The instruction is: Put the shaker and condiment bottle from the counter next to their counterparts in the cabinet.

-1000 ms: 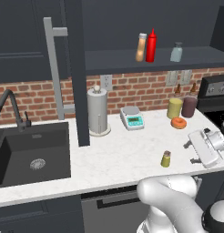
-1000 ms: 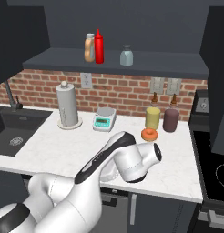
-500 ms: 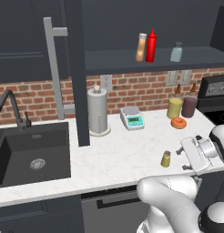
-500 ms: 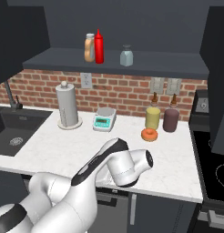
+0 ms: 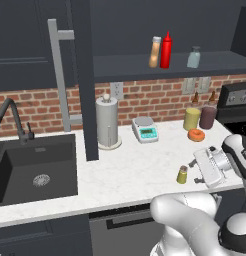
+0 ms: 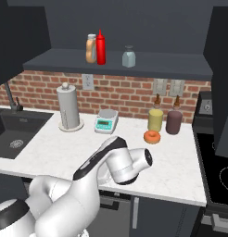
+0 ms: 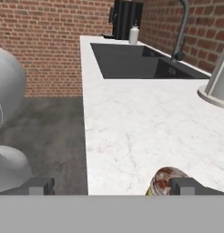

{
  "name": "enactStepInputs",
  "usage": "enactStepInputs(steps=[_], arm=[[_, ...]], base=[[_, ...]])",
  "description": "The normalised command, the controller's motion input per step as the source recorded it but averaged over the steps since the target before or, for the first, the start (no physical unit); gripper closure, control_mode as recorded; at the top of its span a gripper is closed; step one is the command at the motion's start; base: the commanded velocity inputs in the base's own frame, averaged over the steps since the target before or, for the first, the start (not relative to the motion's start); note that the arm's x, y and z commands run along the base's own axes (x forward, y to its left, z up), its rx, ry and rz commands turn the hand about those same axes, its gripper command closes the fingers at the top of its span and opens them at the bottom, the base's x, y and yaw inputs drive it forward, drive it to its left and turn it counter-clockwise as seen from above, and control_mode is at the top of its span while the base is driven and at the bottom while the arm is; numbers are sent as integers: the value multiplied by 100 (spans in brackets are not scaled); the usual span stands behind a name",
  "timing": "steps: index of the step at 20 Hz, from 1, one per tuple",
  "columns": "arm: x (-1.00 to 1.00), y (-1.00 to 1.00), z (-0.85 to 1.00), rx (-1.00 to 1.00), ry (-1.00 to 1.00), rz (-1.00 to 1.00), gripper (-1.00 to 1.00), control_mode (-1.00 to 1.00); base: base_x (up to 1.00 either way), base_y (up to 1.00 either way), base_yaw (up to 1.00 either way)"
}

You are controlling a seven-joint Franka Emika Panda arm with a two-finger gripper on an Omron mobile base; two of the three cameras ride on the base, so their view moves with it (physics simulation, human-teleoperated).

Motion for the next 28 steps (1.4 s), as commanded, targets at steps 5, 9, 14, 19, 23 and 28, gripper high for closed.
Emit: enactStepInputs(steps=[5, 9, 14, 19, 23, 28], arm=[[0, 0, 0, 0, 0, 0, -100, -100], [1, -1, -10, 0, 0, 0, -100, -100], [3, 0, -13, 0, 0, 0, -100, -100], [15, 0, -6, 0, 0, 0, -100, -100], [21, 0, 0, 2, 1, 0, -100, -100], [6, -1, 0, 1, 0, 0, -100, -100]], base=[[0, 0, 0], [0, 0, 0], [0, 0, 0], [0, 0, 0], [0, 0, 0], [0, 0, 0]])
